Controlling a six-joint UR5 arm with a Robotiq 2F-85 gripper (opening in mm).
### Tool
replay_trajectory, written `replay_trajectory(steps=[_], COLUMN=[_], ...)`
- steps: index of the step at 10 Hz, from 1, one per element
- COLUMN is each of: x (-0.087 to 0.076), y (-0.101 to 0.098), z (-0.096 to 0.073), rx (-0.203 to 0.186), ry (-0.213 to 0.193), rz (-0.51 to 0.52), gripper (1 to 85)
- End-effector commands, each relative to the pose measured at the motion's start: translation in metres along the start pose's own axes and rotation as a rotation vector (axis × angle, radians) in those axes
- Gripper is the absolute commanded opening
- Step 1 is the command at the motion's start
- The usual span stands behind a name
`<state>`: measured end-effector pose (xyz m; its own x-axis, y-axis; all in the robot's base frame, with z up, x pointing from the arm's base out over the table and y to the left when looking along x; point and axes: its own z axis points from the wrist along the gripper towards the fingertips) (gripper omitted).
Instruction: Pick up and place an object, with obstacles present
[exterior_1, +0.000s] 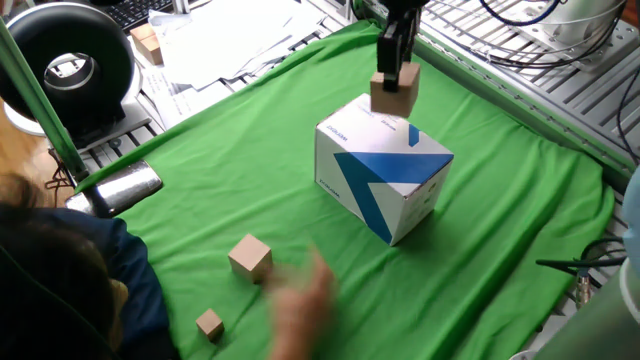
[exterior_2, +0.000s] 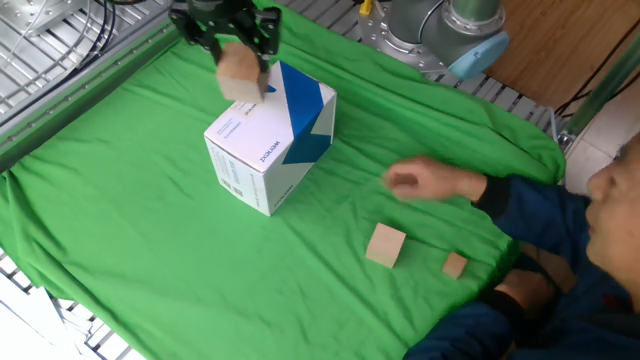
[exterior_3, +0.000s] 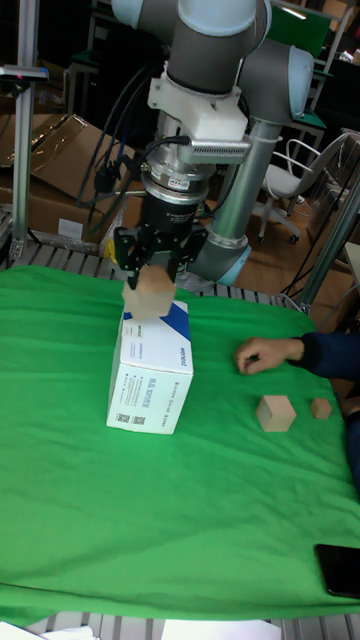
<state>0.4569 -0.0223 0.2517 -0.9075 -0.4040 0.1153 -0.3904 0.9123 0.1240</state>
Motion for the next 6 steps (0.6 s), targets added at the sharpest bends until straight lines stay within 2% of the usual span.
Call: replay_trajectory(steps=[1,2,3,4,6], x=[-0.015,-0.022,-0.034,-0.047,-0.075], y=[0.083,0.104,0.123,0.133,0.140], z=[-0.019,-0.027,-0.027,-0.020,0.008], rx=[-0.084,-0.083,-0.074,-0.071,-0.063], ry=[0.003,0.024,0.034,0.029,0.014], rz=[0.125,0.161,0.195,0.211,0.201], gripper=[1.3,1.3,1.3,1.3,1.3])
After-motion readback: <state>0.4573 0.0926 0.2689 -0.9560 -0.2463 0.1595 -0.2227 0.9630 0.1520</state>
